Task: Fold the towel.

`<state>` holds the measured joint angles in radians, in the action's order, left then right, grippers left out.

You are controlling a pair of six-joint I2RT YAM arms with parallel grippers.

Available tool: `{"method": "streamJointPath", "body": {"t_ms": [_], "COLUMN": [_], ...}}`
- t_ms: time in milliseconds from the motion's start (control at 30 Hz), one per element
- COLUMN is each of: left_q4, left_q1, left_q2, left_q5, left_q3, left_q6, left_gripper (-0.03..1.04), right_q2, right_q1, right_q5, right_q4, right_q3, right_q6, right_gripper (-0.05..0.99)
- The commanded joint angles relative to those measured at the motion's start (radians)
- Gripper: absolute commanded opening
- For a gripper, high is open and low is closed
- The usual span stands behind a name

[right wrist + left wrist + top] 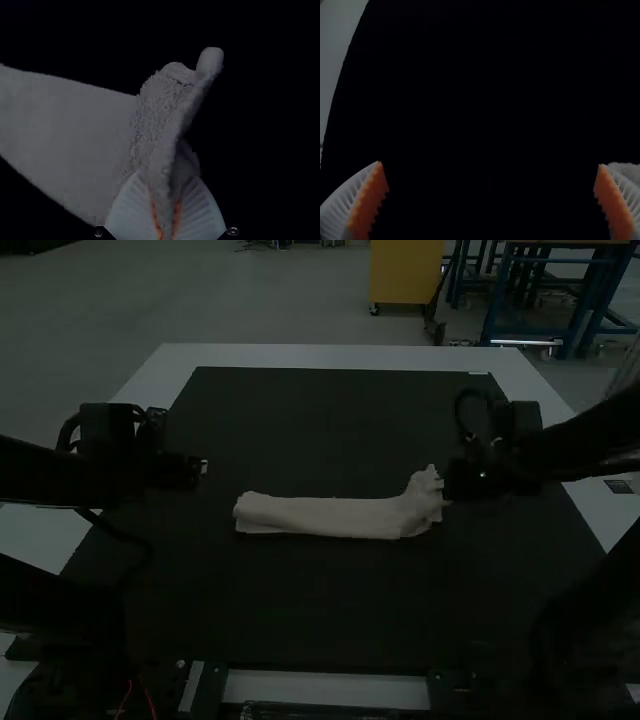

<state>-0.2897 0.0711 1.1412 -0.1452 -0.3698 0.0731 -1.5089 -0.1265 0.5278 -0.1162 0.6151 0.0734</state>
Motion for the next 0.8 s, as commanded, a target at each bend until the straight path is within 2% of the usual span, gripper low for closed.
{"method": "streamJointPath", "body": {"t_ms": [0,167,333,567,767], "left_q4": [-0.009,-0.017,-0.055,-0.088,-0.124], "left_q1": [-0.001,0.004,0.006,0.006,0.007], "left_q2": [-0.014,-0.014,-0.014,-0.014,-0.015], "left_q5": [0.012,0.015,0.013,0.013,0.012], "left_q3": [-0.012,-0.009,0.006,0.031,0.058], "left_q6": [0.001,0.027,0.027,0.027,0.027], "left_gripper": [0.97,0.97,0.97,0.97,0.97], "right_q2": [-0.005,-0.059,-0.142,-0.254,-0.366], "right_q1": [-0.125,-0.300,-0.414,-0.518,-0.568], "right_q5": [0.023,0.014,0.001,0.001,0.001], "right_q4": [-0.043,-0.119,-0.188,-0.269,-0.284], "right_q3": [0.028,0.066,0.110,0.193,0.298], "right_q6": [-0.100,-0.199,-0.247,-0.270,-0.273], "right_gripper": [-0.02,-0.02,-0.02,-0.02,-0.02]}}
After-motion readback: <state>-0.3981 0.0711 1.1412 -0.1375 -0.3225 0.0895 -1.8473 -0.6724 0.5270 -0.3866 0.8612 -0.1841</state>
